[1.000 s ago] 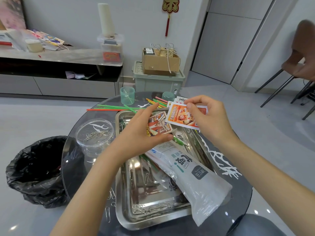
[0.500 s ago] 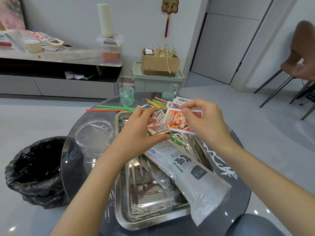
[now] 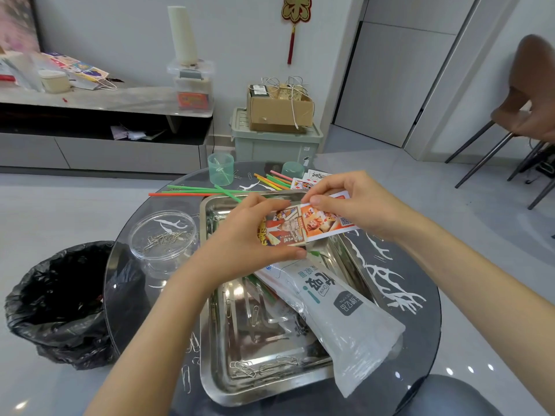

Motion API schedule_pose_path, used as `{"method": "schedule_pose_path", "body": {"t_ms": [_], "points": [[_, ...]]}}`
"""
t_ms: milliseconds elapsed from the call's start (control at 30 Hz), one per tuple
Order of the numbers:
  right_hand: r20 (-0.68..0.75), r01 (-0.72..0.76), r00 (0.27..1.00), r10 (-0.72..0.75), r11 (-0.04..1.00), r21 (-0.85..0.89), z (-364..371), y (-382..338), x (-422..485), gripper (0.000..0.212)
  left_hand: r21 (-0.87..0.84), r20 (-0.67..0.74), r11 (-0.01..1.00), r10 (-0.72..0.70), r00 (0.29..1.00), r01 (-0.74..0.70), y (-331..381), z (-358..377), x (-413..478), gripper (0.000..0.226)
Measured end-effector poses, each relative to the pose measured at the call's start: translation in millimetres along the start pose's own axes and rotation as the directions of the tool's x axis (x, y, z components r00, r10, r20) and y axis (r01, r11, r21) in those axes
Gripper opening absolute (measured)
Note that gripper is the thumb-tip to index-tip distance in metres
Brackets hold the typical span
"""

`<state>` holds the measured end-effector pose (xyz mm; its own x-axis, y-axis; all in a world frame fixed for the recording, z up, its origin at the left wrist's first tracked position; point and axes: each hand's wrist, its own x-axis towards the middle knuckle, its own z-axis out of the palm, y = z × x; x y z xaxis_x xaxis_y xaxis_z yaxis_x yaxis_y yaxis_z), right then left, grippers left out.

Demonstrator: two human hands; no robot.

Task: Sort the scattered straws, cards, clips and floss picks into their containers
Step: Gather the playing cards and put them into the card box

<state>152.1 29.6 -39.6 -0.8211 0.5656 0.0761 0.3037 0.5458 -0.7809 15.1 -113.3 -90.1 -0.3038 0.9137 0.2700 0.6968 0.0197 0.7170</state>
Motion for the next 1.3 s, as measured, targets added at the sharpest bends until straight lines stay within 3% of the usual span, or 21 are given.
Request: {"method": "schedule_pose_path", "body": {"t_ms": [100, 167, 267, 367, 467, 633, 733, 867, 967, 1133, 1200, 1300], "points": [[-0.109, -0.073, 0.991, 0.071, 0.997, -0.014, 18.6, -1.3, 2.4, 0.016, -0.035, -0.027, 0.999, -0.007, 1.0, 0.006, 3.5, 2.7, 0.7, 0.082], [-0.178, -0.125, 0.976, 0.129, 0.992, 0.035, 33.1, -3.1, 5.0, 0.033, -0.042, -0.059, 0.999, -0.004, 0.998, 0.002, 4.8, 6.9, 1.5, 0.079], [-0.036, -0.202, 0.977, 0.21, 0.968, 0.152, 48.7, -4.1, 9.9, 0.094, -0.047, -0.105, 0.999, 0.003, 0.994, -0.007, 3.9, 10.6, 1.4, 0.077], [0.114, -0.249, 0.966, 0.232, 0.955, 0.161, 54.6, 0.7, 11.4, 0.118, -0.028, -0.131, 1.0, 0.01, 0.991, -0.014, 0.3, 10.5, 1.9, 0.075], [0.11, -0.216, 0.973, 0.201, 0.966, 0.143, 52.8, 7.9, 3.5, 0.109, -0.014, -0.193, 1.0, 0.001, 0.981, -0.003, -2.5, 9.3, 4.9, 0.071], [0.069, -0.095, 0.994, 0.087, 0.987, 0.13, 52.2, 2.5, -20.0, 0.06, 0.018, -0.245, 1.0, -0.019, 0.969, 0.024, -8.3, 5.7, 9.9, 0.072], [0.023, -0.072, 0.997, 0.071, 0.997, 0.035, 52.6, 5.0, -20.4, 0.082, 0.024, -0.252, 1.0, -0.002, 0.968, 0.008, -9.4, 9.0, 9.3, 0.069], [0.074, -0.069, 0.994, 0.08, 0.988, -0.14, 57.3, 5.0, -17.2, 0.087, 0.039, -0.236, 0.999, 0.01, 0.972, -0.001, -11.8, 11.9, 10.2, 0.068], [0.131, -0.075, 0.987, 0.09, 0.99, -0.116, 58.0, 7.5, -11.3, 0.093, 0.024, -0.249, 1.0, -0.002, 0.969, 0.008, -11.9, 13.2, 10.8, 0.07], [0.06, -0.081, 0.995, 0.078, 0.995, 0.059, 52.2, 11.2, -6.1, 0.081, -0.022, -0.241, 1.0, 0.016, 0.97, -0.022, -10.3, 10.3, 15.1, 0.064], [0.084, -0.073, 0.994, 0.07, 0.997, 0.033, 45.9, 15.5, -0.6, 0.08, 0.002, -0.221, 1.0, 0.0, 0.975, 0.0, -13.5, 8.1, 17.9, 0.057], [0.005, -0.132, 0.991, 0.132, 0.991, -0.022, 20.7, 32.1, 22.2, 0.083, 0.035, -0.193, 0.997, -0.067, 0.979, 0.075, -20.1, 2.6, 24.1, 0.043]]}}
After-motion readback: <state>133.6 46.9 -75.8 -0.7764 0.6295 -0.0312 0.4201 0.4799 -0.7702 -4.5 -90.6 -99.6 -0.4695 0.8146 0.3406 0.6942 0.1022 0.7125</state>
